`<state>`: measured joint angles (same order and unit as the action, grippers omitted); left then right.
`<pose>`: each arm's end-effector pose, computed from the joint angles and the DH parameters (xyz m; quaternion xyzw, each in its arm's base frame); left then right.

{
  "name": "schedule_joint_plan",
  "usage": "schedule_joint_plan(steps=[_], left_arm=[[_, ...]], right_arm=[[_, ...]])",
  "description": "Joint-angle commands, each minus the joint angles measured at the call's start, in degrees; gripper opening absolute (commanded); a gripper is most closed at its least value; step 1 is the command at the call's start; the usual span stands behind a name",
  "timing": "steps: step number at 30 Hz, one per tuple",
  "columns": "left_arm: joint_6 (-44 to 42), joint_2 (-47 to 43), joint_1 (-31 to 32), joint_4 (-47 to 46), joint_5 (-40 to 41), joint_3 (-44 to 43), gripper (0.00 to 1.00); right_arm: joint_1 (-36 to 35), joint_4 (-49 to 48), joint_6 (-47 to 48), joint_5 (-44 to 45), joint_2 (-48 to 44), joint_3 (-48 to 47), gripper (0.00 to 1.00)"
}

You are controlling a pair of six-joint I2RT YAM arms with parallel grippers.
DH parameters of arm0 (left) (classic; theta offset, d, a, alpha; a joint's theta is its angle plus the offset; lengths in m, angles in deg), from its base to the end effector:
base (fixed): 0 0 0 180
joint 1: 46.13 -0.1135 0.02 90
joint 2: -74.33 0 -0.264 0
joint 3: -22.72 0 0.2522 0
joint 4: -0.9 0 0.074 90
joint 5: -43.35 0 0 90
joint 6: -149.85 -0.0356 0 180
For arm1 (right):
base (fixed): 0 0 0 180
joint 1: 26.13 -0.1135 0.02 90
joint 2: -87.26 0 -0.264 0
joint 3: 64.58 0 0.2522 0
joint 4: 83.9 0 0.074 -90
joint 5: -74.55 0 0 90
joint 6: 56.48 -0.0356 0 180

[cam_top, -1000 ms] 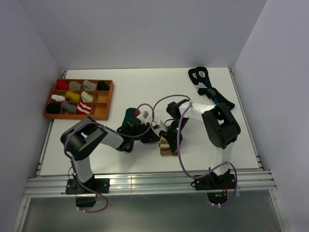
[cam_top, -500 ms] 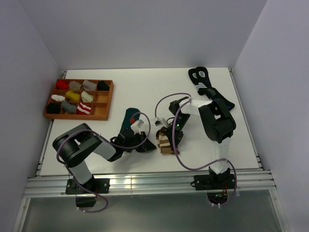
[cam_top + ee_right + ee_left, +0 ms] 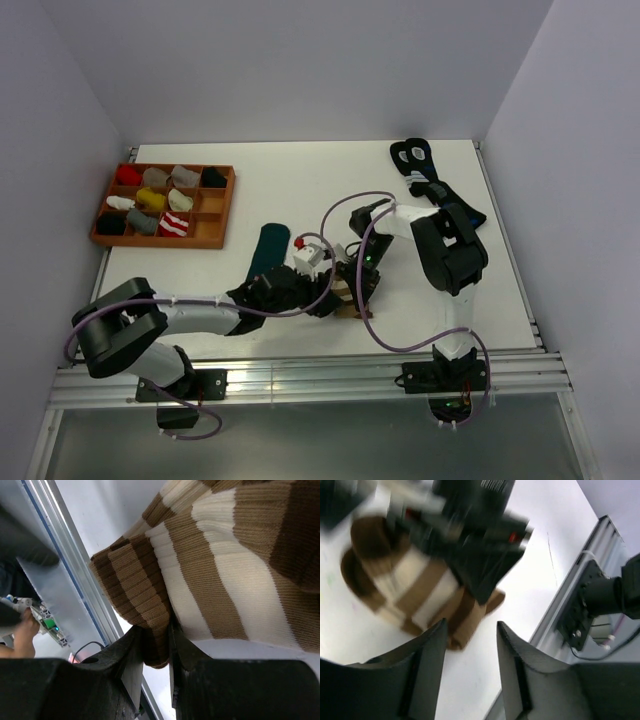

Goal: Roll the socks
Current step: Roll the sock at the center of the board.

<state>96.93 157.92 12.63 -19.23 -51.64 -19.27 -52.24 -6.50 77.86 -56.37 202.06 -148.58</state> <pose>0.1431 -0.2419 0.1683 0.1794 0.8063 -0.4416 0.3503 0.2734 0.1599 0.1282 0.4884 -0.7876 -0.3643 0.0916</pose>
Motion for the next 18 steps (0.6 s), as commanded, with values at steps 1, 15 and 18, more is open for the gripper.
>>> schedule_joint_plan(steps=[1, 15, 18], left_arm=[[-10.3, 1.2, 0.6, 9.9, 3.9, -7.0, 0.50], [-16.4, 10.5, 0.6, 11.5, -1.9, -14.0, 0.53], [-15.4, 10.9, 0.4, 9.1, -2.7, -12.5, 0.53]], right_arm=[[0.4, -4.2, 1.4, 8.2, 2.4, -1.6, 0.08], [0.4, -4.2, 0.8, 8.2, 2.5, -1.9, 0.09], [0.4, -4.0, 0.7, 8.1, 2.8, -2.2, 0.08]])
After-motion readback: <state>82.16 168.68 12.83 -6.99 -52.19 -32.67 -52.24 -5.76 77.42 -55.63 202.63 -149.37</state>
